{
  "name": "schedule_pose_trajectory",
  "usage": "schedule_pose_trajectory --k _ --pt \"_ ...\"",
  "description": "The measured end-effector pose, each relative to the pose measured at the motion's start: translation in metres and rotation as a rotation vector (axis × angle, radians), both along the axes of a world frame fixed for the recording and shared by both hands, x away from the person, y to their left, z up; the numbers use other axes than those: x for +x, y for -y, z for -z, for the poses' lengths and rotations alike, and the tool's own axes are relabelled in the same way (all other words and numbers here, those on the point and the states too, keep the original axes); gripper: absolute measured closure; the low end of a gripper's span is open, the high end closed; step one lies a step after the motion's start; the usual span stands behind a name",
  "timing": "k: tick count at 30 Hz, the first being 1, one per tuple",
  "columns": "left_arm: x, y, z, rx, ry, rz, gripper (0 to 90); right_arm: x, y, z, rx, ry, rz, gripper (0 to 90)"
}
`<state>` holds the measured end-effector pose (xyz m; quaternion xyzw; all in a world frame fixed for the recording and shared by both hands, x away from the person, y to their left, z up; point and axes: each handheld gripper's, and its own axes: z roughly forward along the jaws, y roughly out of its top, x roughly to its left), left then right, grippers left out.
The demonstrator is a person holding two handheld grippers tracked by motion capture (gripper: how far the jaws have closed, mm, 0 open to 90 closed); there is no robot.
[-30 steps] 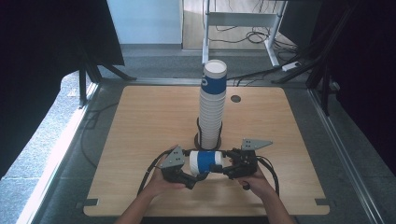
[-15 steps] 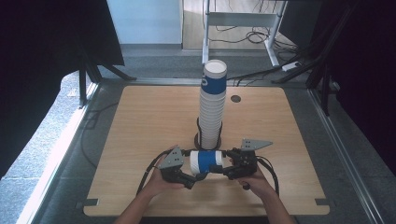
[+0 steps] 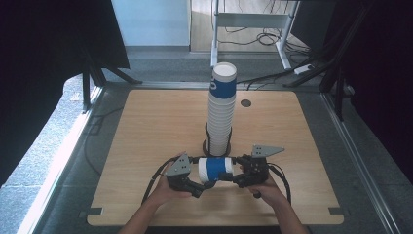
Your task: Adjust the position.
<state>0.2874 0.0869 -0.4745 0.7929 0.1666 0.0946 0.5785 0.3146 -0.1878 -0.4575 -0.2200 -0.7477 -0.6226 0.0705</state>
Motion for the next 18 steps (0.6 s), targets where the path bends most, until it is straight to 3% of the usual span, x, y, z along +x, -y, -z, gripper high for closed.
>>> schedule_pose_trajectory --k 10,18 --pt "-0.0005 -0.0021 0.0003 -0.003 0.002 0.007 12.0 0.0004 0.0006 0.0004 0.001 -0.001 -0.005 25.2" --pt "0.0026 -0.0034 0.0007 -0.04 -0.054 0.027 8.8 -0.0014 0.0016 -0.0013 0.023 0.008 -0.017 28.6"
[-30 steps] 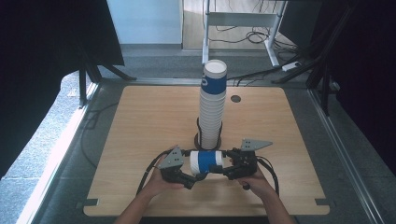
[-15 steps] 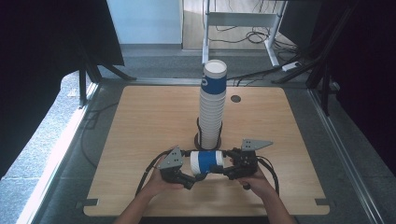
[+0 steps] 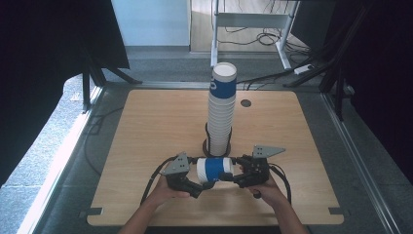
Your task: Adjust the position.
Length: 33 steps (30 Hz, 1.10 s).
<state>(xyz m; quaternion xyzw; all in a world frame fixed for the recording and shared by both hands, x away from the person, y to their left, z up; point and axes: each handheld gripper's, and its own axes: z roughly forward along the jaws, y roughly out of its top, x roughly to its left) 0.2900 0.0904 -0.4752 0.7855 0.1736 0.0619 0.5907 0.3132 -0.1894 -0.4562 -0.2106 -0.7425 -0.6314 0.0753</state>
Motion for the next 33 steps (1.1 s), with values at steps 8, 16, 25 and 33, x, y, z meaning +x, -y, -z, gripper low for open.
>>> schedule_pose_trajectory --k 8,16,25,33 --pt "0.0027 -0.0009 -0.0023 -0.03 -0.024 0.007 6.2 0.0002 0.0006 0.0009 -0.004 0.019 -0.001 28.9" --pt "0.0042 0.0011 -0.0033 -0.027 -0.019 0.033 9.0 -0.0012 -0.0016 0.0018 -0.012 0.024 -0.015 29.0" --pt "0.0044 0.0012 -0.0018 -0.037 -0.012 0.037 10.7 0.0007 0.0005 0.0035 -0.008 0.012 -0.019 28.7" --pt "0.0029 -0.0007 -0.0009 -0.053 -0.003 0.042 13.6 0.0031 0.0015 0.0038 -0.007 -0.008 -0.017 26.2"
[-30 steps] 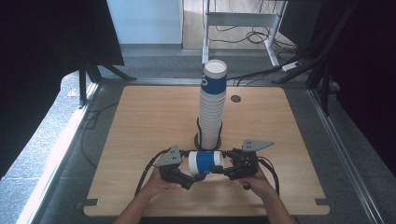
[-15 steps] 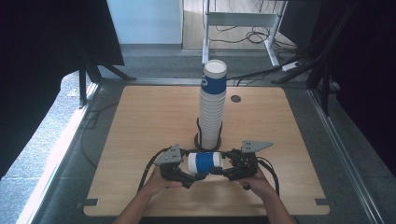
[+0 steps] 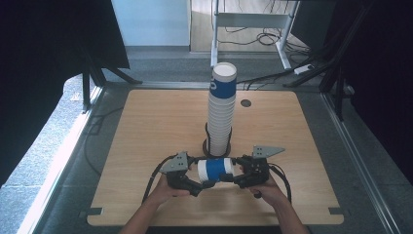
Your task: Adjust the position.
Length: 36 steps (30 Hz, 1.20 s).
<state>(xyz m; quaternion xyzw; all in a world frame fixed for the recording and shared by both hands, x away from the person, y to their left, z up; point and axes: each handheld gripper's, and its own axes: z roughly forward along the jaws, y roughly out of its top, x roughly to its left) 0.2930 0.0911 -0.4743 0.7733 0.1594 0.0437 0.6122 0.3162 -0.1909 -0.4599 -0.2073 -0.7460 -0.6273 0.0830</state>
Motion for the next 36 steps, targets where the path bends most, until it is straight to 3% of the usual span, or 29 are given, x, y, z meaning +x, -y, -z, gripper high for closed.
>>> schedule_pose_trajectory --k 15,29,36 --pt "-0.002 -0.002 -0.001 -0.017 0.005 0.014 15.6 0.0 0.002 -0.001 0.012 -0.011 -0.012 24.7" --pt "-0.002 -0.006 -0.003 -0.025 0.008 0.012 16.9 0.003 0.007 -0.002 0.028 -0.022 0.012 20.6" --pt "0.0 -0.014 -0.004 0.035 0.012 -0.004 16.8 0.004 0.013 -0.004 0.039 -0.018 0.055 18.8"
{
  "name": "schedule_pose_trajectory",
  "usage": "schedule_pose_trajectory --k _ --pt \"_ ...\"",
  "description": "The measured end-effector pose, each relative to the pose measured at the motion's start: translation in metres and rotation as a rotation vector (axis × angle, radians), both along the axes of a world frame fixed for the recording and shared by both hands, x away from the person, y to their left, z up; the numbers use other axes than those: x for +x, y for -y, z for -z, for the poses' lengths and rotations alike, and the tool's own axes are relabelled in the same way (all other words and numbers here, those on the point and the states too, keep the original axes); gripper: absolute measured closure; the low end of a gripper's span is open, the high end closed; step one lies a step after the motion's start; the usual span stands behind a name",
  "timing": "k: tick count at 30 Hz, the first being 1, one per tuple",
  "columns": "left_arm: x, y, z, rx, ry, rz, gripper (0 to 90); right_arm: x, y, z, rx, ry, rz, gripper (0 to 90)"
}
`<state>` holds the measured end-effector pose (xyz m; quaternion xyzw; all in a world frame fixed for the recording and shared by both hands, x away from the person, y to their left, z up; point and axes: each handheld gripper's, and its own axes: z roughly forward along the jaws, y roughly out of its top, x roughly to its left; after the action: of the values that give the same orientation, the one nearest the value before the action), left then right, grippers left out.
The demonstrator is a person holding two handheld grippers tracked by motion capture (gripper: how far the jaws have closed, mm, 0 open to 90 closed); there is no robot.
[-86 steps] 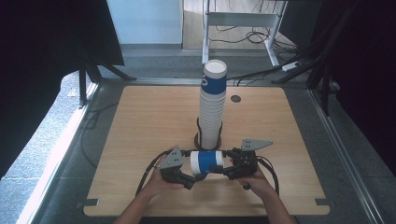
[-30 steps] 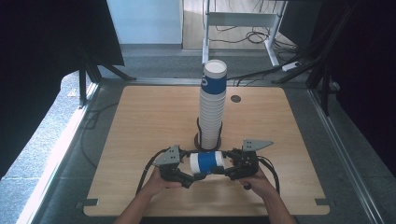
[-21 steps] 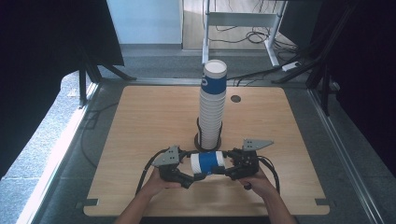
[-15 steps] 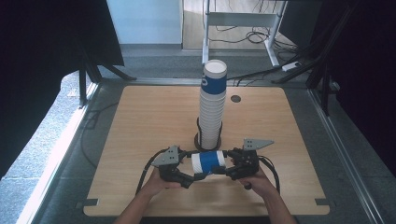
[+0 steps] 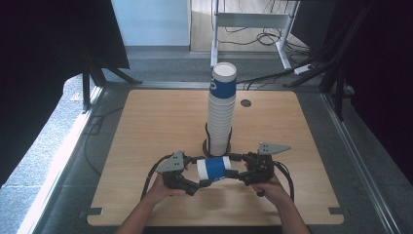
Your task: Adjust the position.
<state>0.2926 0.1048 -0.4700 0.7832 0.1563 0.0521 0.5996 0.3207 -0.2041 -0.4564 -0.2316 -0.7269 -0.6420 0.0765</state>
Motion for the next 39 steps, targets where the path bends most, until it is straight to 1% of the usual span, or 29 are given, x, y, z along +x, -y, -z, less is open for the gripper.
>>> schedule_pose_trajectory --k 2,6,9,13,15,22,24,28,33,39 --pt "0.0 -0.004 -0.002 0.025 0.005 -0.008 16.8 0.0 0.001 -0.001 0.001 0.002 0.006 18.7" --pt "0.001 -0.013 -0.007 0.058 0.01 -0.026 16.8 0.0 0.001 -0.001 -0.01 0.011 0.014 18.6" --pt "0.001 -0.017 -0.01 0.074 0.012 -0.036 16.8 0.0 0.0 0.0 -0.018 0.014 0.016 18.7" --pt "0.001 -0.02 -0.011 0.081 0.014 -0.042 16.8 -0.001 -0.001 0.0 -0.027 0.023 0.026 18.8" --pt "0.002 -0.02 -0.012 0.091 0.015 -0.04 16.8 -0.002 -0.001 -0.001 -0.031 0.029 0.03 18.9" --pt "0.003 -0.018 -0.015 0.154 0.023 -0.031 16.8 -0.004 -0.001 -0.003 -0.056 0.055 0.039 19.0" --pt "0.003 -0.018 -0.016 0.162 0.022 -0.027 16.8 -0.004 0.0 -0.004 -0.073 0.066 0.044 18.9" --pt "0.004 -0.017 -0.017 0.184 0.02 -0.021 16.8 -0.006 0.0 -0.007 -0.09 0.082 0.049 18.9" --pt "0.004 -0.015 -0.018 0.228 0.022 -0.014 16.8 -0.008 -0.001 -0.01 -0.114 0.105 0.054 18.9" --pt "0.007 -0.012 -0.021 0.269 0.028 -0.004 16.8 -0.009 -0.001 -0.011 -0.14 0.127 0.066 18.9"
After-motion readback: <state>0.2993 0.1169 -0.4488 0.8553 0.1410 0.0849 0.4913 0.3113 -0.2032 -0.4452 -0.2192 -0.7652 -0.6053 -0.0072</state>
